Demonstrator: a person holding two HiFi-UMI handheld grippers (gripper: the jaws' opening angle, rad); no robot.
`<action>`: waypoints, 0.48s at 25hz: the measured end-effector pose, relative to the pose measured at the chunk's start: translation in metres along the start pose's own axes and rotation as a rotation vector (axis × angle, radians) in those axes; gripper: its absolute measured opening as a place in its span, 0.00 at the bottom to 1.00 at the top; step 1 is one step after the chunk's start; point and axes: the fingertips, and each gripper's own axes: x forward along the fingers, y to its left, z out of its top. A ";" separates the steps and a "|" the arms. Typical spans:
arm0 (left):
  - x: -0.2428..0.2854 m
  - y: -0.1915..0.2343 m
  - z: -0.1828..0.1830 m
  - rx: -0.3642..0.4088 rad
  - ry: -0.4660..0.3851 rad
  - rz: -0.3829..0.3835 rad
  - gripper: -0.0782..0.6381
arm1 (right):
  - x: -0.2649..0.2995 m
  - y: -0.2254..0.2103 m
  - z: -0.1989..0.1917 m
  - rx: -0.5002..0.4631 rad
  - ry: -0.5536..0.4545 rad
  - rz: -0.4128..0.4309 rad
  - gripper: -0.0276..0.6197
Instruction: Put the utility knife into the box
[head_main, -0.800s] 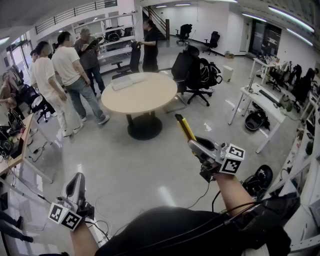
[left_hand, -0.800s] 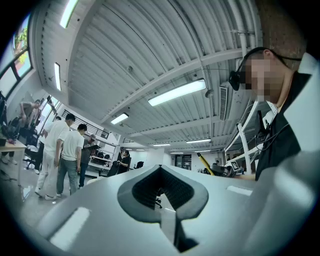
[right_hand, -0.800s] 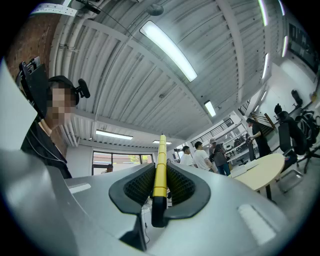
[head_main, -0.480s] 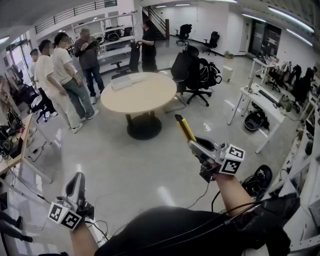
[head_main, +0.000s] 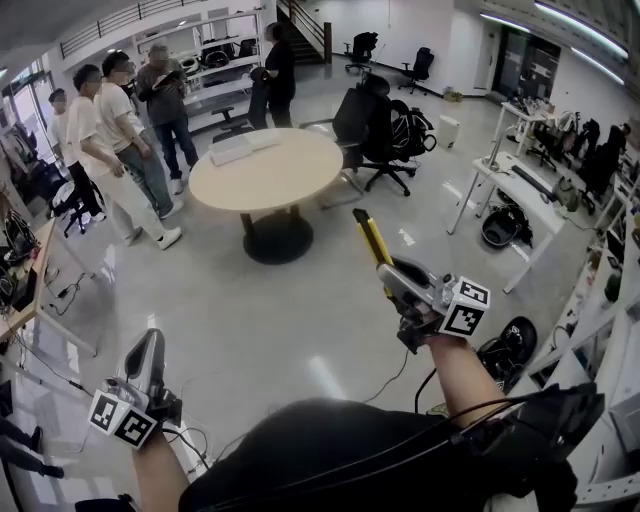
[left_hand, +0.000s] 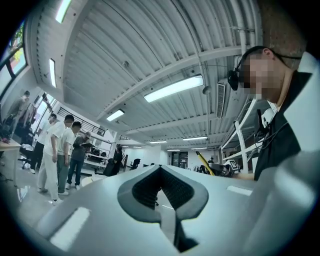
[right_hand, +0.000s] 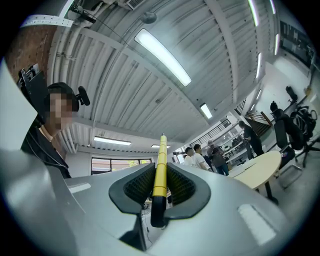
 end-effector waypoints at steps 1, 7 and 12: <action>0.006 -0.006 0.000 0.001 0.004 -0.007 0.10 | -0.006 -0.003 0.004 -0.002 -0.001 -0.006 0.18; 0.051 -0.048 -0.014 0.000 0.035 -0.053 0.10 | -0.057 -0.025 0.028 -0.010 -0.018 -0.052 0.18; 0.098 -0.089 -0.030 -0.008 0.044 -0.099 0.10 | -0.104 -0.048 0.054 -0.029 -0.029 -0.089 0.18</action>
